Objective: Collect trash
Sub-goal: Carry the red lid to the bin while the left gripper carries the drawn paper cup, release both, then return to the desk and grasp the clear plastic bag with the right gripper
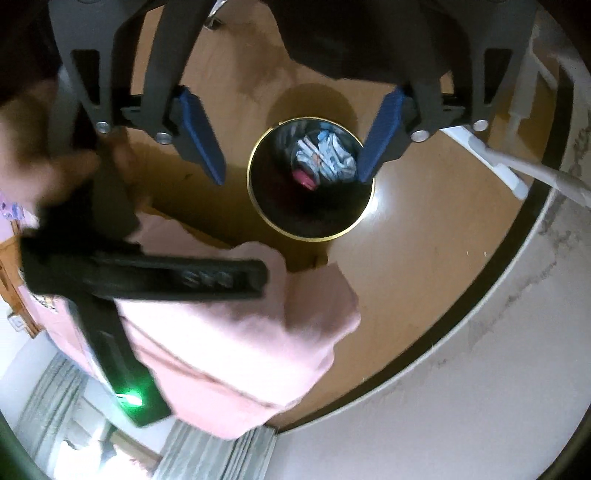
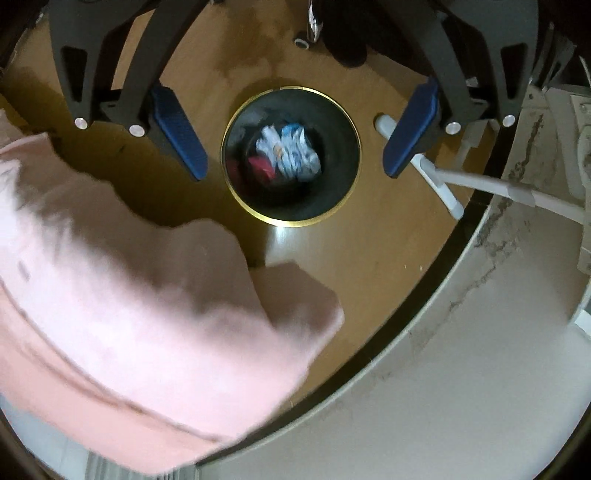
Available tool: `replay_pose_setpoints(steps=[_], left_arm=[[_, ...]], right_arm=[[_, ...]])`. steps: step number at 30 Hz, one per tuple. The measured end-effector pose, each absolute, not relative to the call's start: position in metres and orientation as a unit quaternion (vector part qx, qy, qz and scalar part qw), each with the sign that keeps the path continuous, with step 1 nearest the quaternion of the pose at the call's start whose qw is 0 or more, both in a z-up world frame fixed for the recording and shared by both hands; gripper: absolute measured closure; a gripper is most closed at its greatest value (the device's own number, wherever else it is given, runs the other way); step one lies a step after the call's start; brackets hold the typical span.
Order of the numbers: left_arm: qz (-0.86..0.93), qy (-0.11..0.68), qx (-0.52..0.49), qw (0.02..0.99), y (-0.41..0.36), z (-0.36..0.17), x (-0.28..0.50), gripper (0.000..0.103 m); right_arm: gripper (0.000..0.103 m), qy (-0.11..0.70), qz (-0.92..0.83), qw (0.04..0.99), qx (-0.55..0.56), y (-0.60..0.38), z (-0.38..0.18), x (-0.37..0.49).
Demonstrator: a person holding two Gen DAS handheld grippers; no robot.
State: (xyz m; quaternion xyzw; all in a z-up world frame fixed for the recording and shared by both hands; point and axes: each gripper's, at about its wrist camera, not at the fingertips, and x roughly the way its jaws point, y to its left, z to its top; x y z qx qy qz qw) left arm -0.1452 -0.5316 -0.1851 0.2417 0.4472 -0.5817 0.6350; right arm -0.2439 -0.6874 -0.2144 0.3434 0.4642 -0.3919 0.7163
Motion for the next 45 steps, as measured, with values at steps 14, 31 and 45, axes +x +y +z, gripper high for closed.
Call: replay_pose_setpoints(steps=[14, 31, 45], left_arm=[[-0.453, 0.32, 0.166, 0.815, -0.271, -0.016, -0.038, 0.009], [-0.164, 0.383, 0.037, 0.908, 0.012, -0.028, 0.081, 0.009], [-0.138, 0.414, 0.033, 0.899, 0.059, -0.059, 0.097, 0.009]], right_arm=[[0.01, 0.37, -0.195, 0.883, 0.213, -0.508, -0.051, -0.124], [0.017, 0.396, 0.1, 0.91, 0.071, -0.236, -0.012, 0.107], [0.036, 0.463, 0.121, 0.877, -0.039, -0.139, -0.064, 0.148]])
